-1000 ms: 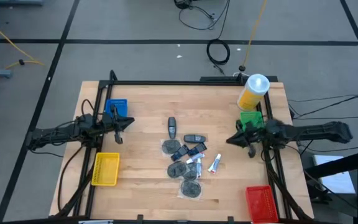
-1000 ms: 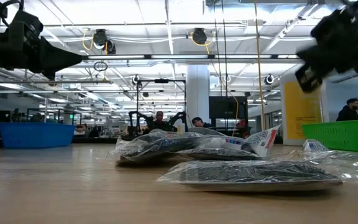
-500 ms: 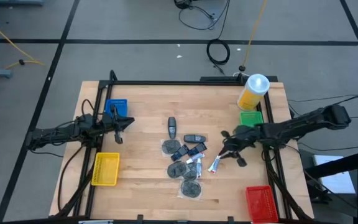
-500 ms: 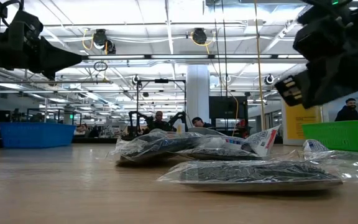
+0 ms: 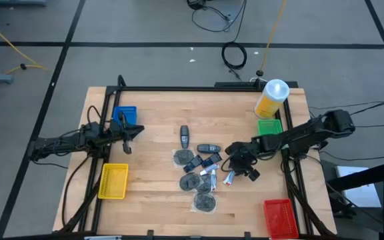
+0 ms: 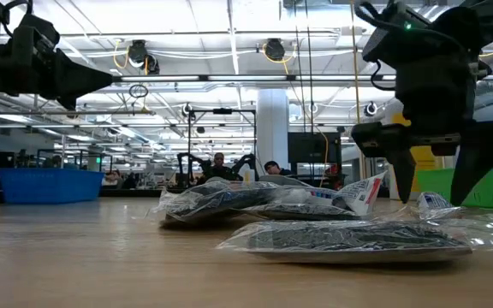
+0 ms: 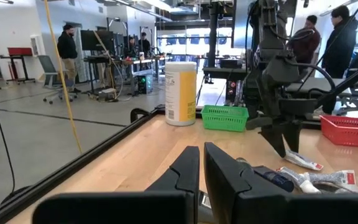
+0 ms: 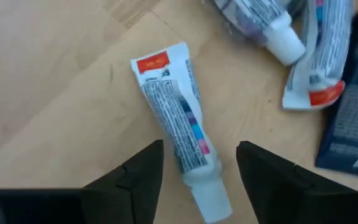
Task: Pick & Place Travel size toiletries
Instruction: Put the white toothpaste into the green bin
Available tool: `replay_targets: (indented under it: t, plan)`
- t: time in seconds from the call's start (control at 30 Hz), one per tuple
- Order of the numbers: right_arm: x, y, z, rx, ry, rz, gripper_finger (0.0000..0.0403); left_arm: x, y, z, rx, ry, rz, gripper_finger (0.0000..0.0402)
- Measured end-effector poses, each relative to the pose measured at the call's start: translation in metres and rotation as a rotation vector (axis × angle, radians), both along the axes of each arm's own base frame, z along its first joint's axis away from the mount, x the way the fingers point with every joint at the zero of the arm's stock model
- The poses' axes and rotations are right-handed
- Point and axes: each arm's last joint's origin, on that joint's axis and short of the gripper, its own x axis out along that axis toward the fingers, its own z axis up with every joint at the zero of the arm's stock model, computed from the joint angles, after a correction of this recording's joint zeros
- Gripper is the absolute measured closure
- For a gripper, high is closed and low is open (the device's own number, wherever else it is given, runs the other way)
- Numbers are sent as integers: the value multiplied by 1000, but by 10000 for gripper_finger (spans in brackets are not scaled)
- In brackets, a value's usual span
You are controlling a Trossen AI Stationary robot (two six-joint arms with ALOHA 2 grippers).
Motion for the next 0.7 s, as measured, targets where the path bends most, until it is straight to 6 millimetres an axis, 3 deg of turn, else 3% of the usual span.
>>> replay_targets:
  t: [0.13,0.3,0.5,0.7]
  plan:
    - [3,8,-6,-24,-33,62,241,0,0,0,8,2,1,376]
    - [3,16,-8,31,-3,-18,307,0,0,0,9,4,1,376]
    - [0,20,0,97,52,-388,387,0,0,0,38,10,5,376]
    - [-24,16,32,252,86,-866,385,0,0,2,32,-10,5,376]
